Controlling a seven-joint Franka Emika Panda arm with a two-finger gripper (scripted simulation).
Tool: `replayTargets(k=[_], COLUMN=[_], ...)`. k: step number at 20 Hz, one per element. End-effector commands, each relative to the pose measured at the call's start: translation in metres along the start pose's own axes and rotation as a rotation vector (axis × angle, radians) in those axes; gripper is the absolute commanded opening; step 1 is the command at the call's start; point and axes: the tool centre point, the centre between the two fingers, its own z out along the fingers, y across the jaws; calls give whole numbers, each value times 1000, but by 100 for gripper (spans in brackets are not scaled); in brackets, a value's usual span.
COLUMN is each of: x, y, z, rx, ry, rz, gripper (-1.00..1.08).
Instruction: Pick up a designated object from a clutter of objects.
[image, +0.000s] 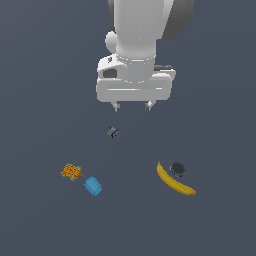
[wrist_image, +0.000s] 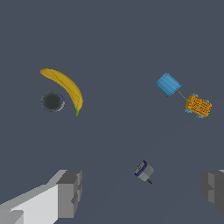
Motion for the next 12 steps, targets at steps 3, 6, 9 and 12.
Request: replayTargets(k=[3,6,9,12], x=[0,1,2,2], y=[2,9,17,19], z=[0,-2,-5,-5], rx=[1,8,15,17], ry=[0,0,-1,-1], rz=[2,10,20,24], gripper=[100,100,100,100])
